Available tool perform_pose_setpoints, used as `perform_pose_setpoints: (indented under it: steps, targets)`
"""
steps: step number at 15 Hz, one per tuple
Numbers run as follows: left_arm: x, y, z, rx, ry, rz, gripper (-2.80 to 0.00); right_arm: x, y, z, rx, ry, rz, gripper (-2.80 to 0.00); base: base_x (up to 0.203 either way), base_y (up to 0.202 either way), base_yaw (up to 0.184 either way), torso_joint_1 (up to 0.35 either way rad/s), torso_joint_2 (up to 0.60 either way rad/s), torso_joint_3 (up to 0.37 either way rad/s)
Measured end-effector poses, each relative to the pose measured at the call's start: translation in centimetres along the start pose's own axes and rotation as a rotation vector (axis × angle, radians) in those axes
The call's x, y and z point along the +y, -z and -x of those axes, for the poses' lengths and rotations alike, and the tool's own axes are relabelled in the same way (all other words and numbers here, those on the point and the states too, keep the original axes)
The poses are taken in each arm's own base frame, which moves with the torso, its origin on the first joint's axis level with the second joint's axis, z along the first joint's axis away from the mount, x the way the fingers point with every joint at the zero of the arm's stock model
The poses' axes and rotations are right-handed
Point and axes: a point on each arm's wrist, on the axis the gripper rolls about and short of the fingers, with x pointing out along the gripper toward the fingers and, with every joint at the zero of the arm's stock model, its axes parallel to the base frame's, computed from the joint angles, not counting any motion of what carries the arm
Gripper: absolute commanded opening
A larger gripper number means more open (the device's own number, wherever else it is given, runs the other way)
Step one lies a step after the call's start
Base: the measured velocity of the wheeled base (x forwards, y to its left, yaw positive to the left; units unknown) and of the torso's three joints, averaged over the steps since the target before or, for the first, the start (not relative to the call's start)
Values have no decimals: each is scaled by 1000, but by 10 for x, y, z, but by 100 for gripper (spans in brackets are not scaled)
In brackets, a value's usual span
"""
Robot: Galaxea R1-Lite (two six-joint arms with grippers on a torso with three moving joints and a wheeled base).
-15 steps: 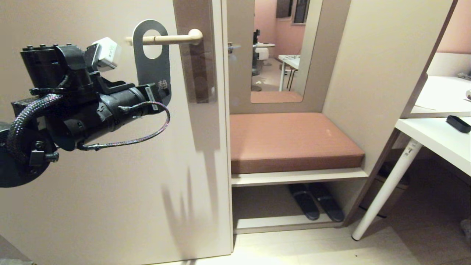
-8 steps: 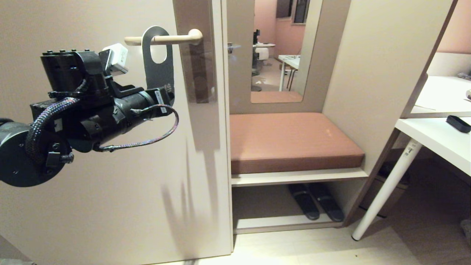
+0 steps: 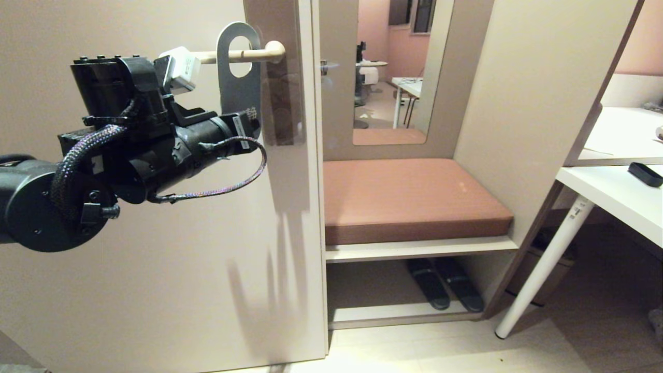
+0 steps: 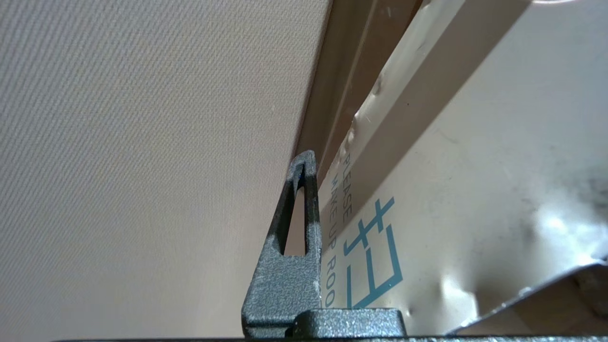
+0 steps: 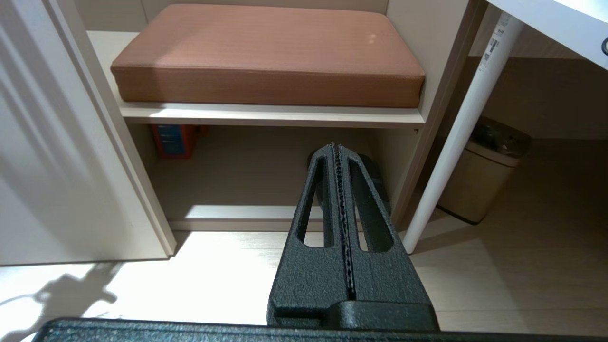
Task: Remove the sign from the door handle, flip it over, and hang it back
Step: Hang the sign back with the other side facing out
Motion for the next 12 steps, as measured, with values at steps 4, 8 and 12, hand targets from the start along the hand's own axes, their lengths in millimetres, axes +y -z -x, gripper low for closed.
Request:
perform_pose_setpoints:
  steps: [4,8,12]
  targets:
    - [-7,0,-1,-1,15,0,-280,0,0,0,0,1,0,-280,0,0,0,0,0,0]
    - [-18,4,-1,3,19,-2,-280,0,0,0,0,0,0,-280,0,0,0,0,0,0]
    - [-25,7,-1,8,15,-3,-280,0,0,0,0,0,0,-280,0,0,0,0,0,0]
